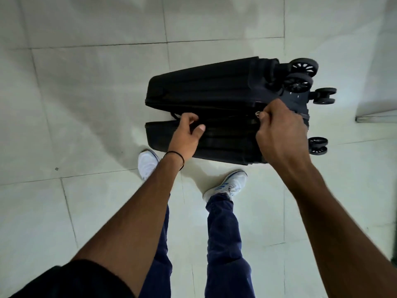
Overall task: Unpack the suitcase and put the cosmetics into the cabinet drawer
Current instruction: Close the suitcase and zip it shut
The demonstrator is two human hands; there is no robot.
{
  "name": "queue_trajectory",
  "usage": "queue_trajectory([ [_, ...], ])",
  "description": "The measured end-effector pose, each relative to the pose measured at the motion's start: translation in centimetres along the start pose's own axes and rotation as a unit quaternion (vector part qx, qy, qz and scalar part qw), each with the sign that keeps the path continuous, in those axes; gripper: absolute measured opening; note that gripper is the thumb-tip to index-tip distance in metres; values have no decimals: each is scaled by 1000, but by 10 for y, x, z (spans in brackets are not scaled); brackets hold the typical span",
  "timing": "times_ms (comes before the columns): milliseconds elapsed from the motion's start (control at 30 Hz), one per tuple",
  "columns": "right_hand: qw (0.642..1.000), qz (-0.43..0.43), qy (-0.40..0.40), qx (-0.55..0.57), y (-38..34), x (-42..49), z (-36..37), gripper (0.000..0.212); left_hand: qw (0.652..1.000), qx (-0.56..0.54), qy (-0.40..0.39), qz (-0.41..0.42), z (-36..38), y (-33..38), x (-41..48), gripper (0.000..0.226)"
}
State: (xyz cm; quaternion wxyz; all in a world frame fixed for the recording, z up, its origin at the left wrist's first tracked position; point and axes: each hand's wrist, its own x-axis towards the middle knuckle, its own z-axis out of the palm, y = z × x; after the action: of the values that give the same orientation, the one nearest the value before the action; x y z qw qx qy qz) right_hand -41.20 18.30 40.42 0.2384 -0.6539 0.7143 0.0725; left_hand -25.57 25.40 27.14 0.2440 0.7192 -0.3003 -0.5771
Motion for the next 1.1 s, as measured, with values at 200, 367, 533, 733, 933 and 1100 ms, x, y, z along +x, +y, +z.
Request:
queue_trajectory([
  [200, 995, -16, -22, -92, 33, 20, 18, 12, 987, 139, -52, 68, 55, 10, 23, 37],
  [367, 996, -24, -23, -80, 76, 45, 15, 15, 979, 174, -48, 95, 74, 11, 37, 46],
  [533, 998, 10, -24, -53, 126, 59, 10, 15, 965, 263, 21, 3, 36, -38, 58, 61],
  [733, 992, 21, -105, -60, 147, 61, 45, 14, 965, 258, 40, 19, 62, -49, 56, 30],
  [933, 989, 39, -140, 18, 143, 69, 100, 17, 942, 315, 21, 110, 124, -26, 57, 27],
  [1100, 985, 59, -141, 80, 145, 79, 122, 16, 940, 313, 31, 132, 148, -19, 65, 18],
])
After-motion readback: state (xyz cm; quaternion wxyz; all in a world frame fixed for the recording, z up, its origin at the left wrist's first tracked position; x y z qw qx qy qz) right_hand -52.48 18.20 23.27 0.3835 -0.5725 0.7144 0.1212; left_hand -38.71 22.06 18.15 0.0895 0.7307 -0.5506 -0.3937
